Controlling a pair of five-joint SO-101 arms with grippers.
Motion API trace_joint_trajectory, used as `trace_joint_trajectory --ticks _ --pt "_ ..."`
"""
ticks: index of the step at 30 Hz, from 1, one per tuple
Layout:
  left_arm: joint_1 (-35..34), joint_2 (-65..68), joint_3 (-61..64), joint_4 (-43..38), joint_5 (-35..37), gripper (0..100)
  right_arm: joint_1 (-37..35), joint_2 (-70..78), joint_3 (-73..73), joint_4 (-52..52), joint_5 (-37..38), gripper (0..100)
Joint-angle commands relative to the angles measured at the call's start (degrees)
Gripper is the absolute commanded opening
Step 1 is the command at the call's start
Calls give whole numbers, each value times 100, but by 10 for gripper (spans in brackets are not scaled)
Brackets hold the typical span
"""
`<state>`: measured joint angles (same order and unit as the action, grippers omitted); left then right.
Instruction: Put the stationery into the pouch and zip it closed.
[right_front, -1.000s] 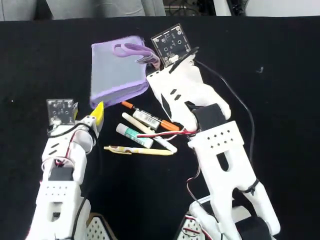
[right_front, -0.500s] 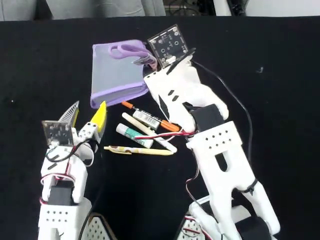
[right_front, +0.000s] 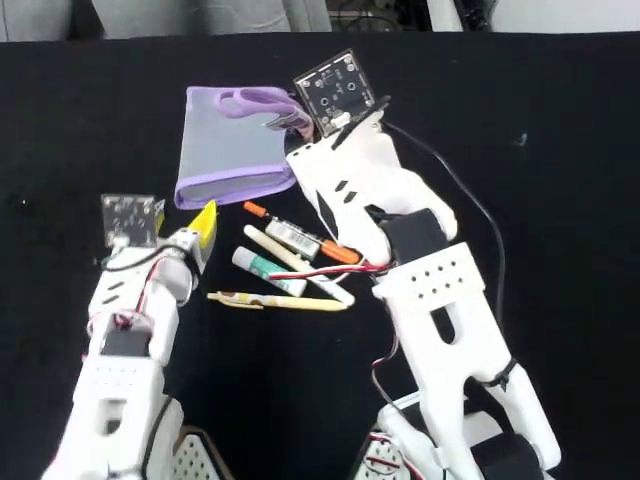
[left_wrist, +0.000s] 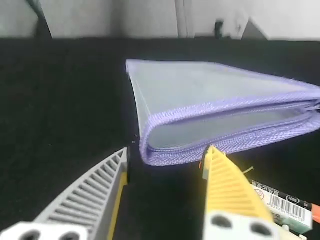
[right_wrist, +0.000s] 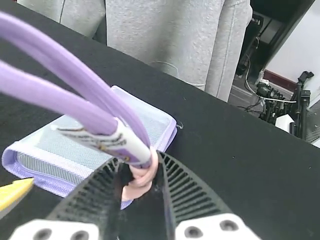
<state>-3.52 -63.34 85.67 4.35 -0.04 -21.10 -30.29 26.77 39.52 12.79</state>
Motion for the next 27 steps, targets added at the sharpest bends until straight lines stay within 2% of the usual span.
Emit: trace_joint_trajectory --ticks 1,4,6,13,27 --pt "-57 1925 -760 -1354 -44 245 -53 -31 -356 -44 -53 11" --pt "-66 2646 -892 -2013 -44 245 -44 -31 -356 -35 -53 11" --pt "-66 2804 -892 -2163 -44 245 -35 -31 -356 -35 -53 11" --pt "-356 2804 -998 -2145 9 245 -35 -31 -347 -44 -53 11" --pt "-242 2558 -716 -2136 0 250 -35 13 -347 -79 -53 11"
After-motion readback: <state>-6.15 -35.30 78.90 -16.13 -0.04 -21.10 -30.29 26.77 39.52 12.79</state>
